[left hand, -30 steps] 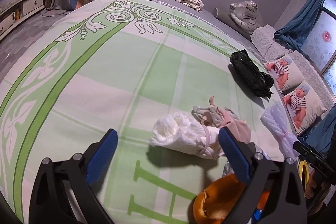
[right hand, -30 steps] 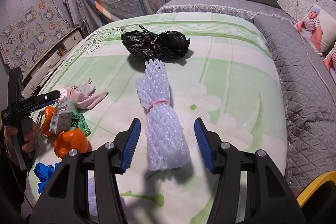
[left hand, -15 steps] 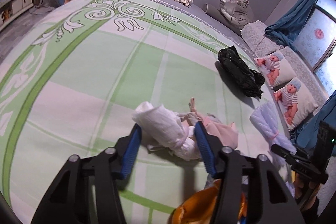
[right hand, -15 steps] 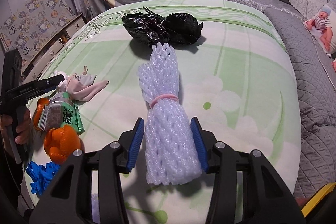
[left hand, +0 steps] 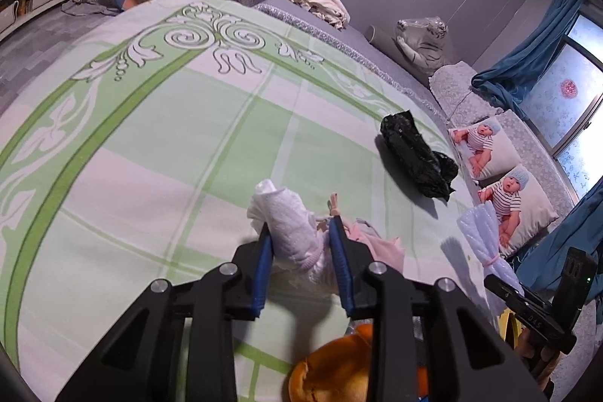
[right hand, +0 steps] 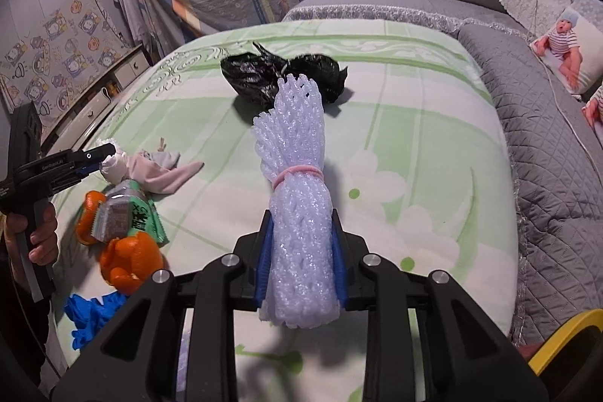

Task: Collect trash
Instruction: 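Carry the tissue and foam net over the yellow bin with both grippers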

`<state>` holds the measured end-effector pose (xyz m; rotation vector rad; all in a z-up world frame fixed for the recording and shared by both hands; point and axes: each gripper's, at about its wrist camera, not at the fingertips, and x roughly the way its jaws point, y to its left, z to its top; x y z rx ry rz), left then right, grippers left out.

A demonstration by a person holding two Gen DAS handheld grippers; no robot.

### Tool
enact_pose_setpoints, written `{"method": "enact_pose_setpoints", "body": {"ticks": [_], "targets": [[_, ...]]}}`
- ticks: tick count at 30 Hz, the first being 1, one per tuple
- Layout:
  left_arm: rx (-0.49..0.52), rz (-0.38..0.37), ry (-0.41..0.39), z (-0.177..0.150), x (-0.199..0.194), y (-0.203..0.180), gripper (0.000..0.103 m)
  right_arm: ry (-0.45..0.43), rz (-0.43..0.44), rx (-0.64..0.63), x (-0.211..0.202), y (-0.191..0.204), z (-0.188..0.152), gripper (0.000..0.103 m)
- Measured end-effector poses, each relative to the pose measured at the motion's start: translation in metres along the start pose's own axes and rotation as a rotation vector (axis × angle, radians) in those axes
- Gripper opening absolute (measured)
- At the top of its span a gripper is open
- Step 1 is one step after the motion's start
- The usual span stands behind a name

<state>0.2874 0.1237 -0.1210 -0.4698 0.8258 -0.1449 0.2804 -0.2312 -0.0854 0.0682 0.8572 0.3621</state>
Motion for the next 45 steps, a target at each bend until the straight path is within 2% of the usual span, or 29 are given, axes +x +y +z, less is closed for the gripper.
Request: {"method": "enact_pose_setpoints", "body": {"ticks": [9,19,31,39,45], "targets": [[0.017,-0.004,-0.089,-0.005,-0.045,-0.010,0.027,-0.057,0.013,0.014,-0.047,0.007,-0.008,0.026],[0.079,-0.056,-0.162,-0.011,-0.094,-0.051,0.027,-0.150,0.002,0.023,-0.110,0.009,-0.023,0.026],[0.218,-0.146,-0.206,-0.027,-0.129,-0.137,0.027,-0.283,-0.059,0.096,-0.184,-0.019,-0.048,0.026],[0.306,-0.245,-0.183,-0.044,-0.126,-0.201,0.028,-0.361,-0.120,0.177,-0.227,-0.053,-0.074,0.026],[0.407,-0.320,-0.157,-0.065,-0.118,-0.259,0.028,-0.401,-0.181,0.252,-0.252,-0.081,-0.095,0.026]]}}
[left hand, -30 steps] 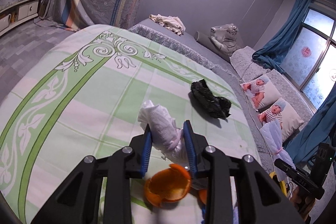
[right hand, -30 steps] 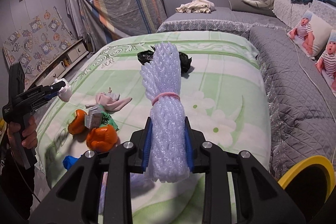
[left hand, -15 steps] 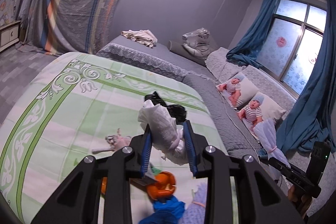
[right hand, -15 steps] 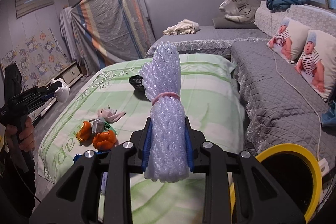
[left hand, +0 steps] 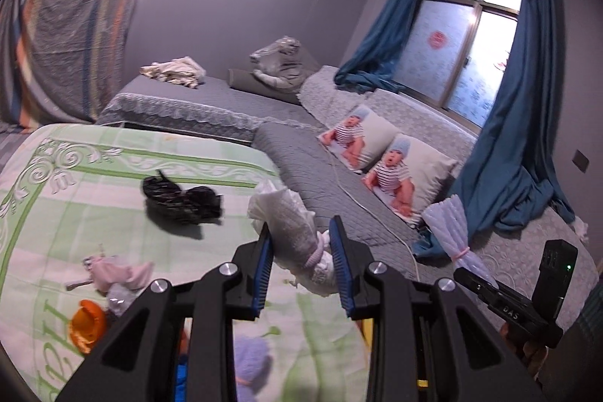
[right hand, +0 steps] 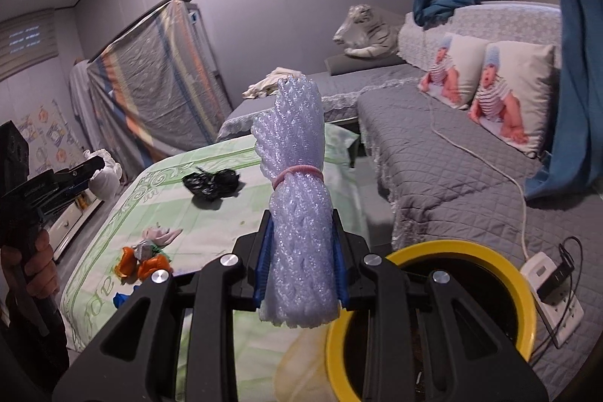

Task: Collect trash
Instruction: 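Carry the tissue and foam net over the yellow bin with both grippers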

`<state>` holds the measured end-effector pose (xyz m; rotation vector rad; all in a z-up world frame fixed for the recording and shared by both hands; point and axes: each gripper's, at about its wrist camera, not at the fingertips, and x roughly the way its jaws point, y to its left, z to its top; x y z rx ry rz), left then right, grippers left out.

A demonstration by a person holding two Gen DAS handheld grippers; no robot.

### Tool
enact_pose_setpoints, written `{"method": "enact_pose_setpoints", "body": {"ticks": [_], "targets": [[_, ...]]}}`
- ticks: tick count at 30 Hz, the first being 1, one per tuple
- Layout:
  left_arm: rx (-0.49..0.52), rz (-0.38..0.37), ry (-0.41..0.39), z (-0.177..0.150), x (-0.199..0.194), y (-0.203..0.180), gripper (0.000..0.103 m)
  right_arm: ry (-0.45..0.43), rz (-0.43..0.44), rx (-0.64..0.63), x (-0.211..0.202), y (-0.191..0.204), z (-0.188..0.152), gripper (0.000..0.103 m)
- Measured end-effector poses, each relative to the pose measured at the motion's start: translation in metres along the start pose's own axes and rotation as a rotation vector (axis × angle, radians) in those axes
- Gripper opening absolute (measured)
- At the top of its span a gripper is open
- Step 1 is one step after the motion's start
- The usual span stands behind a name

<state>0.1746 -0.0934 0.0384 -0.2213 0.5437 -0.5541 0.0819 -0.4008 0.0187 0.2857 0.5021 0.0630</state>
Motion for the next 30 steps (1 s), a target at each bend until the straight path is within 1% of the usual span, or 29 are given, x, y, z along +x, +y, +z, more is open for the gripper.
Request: {"method": "enact_pose_setpoints", "body": {"ticks": [7,14,19,24,30], "targets": [[0.094,-0.104,0.051,-0.008,0.037,-0.063,0.028,-0.022,-0.074,0.063,-0.023,-0.042,-0.008,0.026],[0.135,-0.175,0.123,-0.024,0.078,-0.105,0.028,-0.019,-0.138,0.118,-0.036,-0.077,-0.020,0.027],[0.166,-0.199,0.165,-0.033,0.101,-0.122,0.028,-0.008,-0.174,0.155,-0.038,-0.098,-0.031,0.027],[0.211,-0.211,0.227,-0.050,0.130,-0.140,0.028,0.019,-0.206,0.185,-0.032,-0.114,-0.042,0.027],[0.231,-0.229,0.309,-0.079,0.162,-0.153,0.028,0.061,-0.223,0.241,-0.021,-0.133,-0.061,0.027]]}}
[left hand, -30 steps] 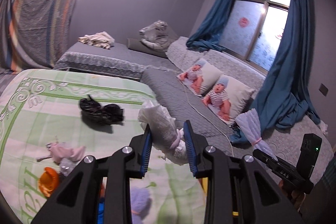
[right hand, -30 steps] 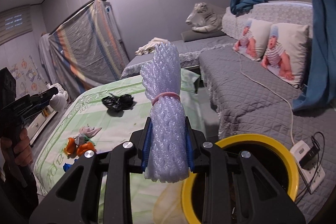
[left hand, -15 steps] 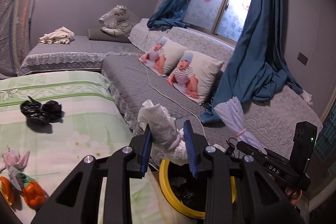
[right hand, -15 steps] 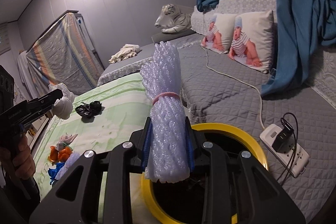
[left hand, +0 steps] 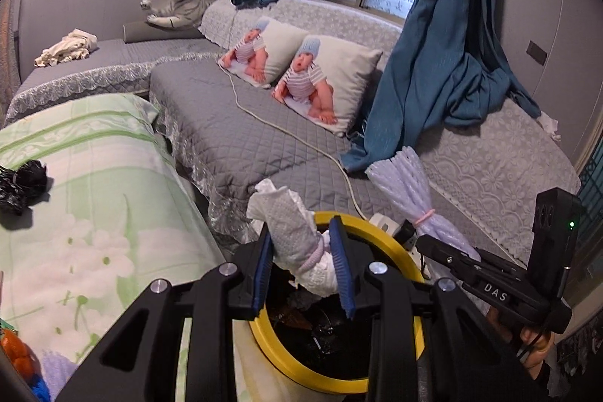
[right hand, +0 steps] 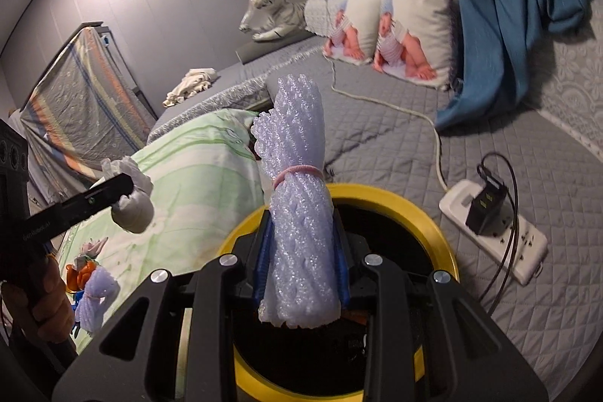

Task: Collect trash
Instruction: 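Carry the tissue and foam net over the yellow bin with both grippers, then open both grippers to drop the tissue and foam net into the bin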

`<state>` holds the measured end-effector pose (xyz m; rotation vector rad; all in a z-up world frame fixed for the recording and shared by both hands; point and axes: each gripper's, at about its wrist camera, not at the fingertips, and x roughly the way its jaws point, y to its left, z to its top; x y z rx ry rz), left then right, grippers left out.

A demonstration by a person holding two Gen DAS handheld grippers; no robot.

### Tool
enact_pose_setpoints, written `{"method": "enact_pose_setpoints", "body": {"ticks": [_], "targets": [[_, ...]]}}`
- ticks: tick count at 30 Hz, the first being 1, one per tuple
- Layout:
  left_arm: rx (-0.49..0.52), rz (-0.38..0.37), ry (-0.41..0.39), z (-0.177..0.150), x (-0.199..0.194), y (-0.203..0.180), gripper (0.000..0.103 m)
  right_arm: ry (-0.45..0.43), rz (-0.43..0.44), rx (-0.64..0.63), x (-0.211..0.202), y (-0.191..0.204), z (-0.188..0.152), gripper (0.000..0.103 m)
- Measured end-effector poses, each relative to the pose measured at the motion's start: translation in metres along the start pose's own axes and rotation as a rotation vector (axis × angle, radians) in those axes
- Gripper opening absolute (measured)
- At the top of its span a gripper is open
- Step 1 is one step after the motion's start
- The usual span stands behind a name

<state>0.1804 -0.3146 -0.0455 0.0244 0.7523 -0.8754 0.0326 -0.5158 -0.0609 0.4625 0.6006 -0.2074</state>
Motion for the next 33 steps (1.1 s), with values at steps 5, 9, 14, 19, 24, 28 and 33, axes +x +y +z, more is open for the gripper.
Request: {"method": "enact_pose_setpoints", "body": {"ticks": [5,9,14,19,24,28,33], "targets": [[0.010,-0.006,0.047,-0.011,0.026,-0.008,0.028,0.044,-0.011,0.041,0.015,-0.016,-0.015,0.027],[0.017,-0.011,0.082,-0.018,0.044,-0.013,0.028,0.069,-0.015,0.065,0.023,-0.026,-0.024,0.027],[0.011,-0.023,0.134,-0.031,0.065,-0.015,0.028,0.095,-0.018,0.090,0.034,-0.037,-0.032,0.027],[0.006,-0.033,0.169,-0.037,0.080,-0.018,0.028,0.115,-0.024,0.107,0.041,-0.043,-0.037,0.028],[-0.003,-0.046,0.180,-0.037,0.085,-0.017,0.029,0.119,-0.034,0.129,0.045,-0.049,-0.037,0.031],[-0.026,-0.050,0.172,-0.036,0.083,-0.012,0.040,0.107,-0.055,0.136,0.041,-0.051,-0.035,0.044],[-0.060,-0.036,0.137,-0.032,0.074,-0.006,0.063,0.077,-0.072,0.140,0.031,-0.053,-0.033,0.050]]}}
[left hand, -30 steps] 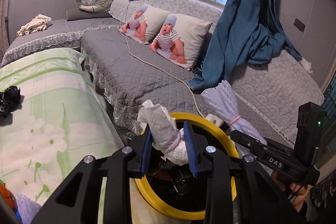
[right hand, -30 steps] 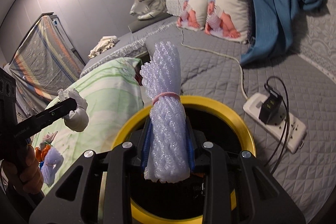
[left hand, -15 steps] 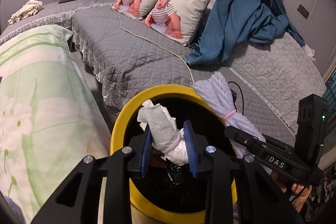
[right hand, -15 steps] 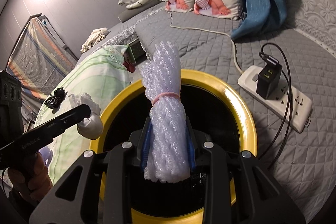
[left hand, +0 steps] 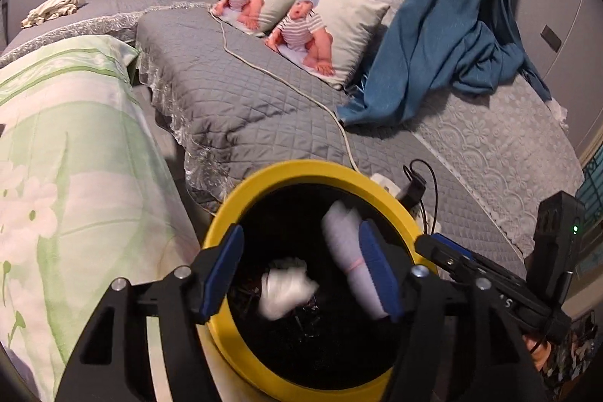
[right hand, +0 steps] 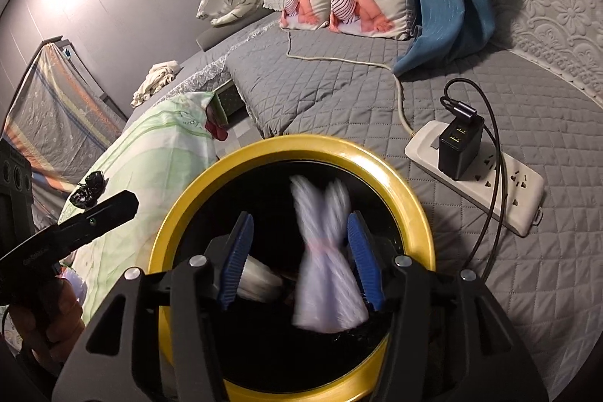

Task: Collect trash
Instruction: 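Open both grippers to drop the tissue and foam net into the bin, then move both grippers back over the remaining trash on the bed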

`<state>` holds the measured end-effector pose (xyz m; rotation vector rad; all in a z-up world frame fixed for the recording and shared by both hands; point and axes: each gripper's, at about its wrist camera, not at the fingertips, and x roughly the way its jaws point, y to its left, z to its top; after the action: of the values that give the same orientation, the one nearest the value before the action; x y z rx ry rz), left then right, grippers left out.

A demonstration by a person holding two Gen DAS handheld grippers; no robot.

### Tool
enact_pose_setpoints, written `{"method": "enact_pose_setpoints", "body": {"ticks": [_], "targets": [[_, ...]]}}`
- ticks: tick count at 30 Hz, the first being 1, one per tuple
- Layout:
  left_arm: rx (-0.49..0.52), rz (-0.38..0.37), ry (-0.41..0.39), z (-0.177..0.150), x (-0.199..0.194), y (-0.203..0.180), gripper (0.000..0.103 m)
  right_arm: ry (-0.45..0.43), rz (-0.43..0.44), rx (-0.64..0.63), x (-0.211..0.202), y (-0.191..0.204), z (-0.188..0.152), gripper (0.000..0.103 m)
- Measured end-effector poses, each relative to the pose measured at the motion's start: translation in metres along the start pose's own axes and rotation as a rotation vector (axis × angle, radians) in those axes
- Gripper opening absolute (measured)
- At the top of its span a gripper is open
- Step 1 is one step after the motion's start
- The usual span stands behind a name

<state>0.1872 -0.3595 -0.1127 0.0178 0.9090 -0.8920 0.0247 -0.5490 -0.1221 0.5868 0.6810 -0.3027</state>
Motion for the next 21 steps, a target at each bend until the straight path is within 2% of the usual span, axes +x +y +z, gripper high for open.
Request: {"method": "enact_pose_setpoints", "body": {"ticks": [3,5,7,12,18,21], "targets": [[-0.015,0.004,-0.022,0.003,-0.008,0.003,0.075,-0.016,-0.004,-0.001,-0.006,0.001,0.001,0.051],[-0.020,0.016,-0.054,0.005,-0.017,0.005,0.078,-0.020,0.004,0.000,-0.009,0.001,0.001,0.051],[-0.022,0.026,-0.084,0.008,-0.028,0.007,0.086,-0.029,0.012,-0.005,-0.013,0.003,0.002,0.056],[-0.026,0.065,-0.183,0.009,-0.063,0.015,0.095,-0.053,0.057,-0.034,-0.023,0.019,0.002,0.066],[-0.037,0.111,-0.265,0.007,-0.110,0.028,0.095,-0.075,0.093,-0.099,-0.032,0.050,0.006,0.076],[-0.039,0.167,-0.310,0.004,-0.133,0.039,0.095,-0.085,0.131,-0.134,-0.036,0.070,0.008,0.080]]}}
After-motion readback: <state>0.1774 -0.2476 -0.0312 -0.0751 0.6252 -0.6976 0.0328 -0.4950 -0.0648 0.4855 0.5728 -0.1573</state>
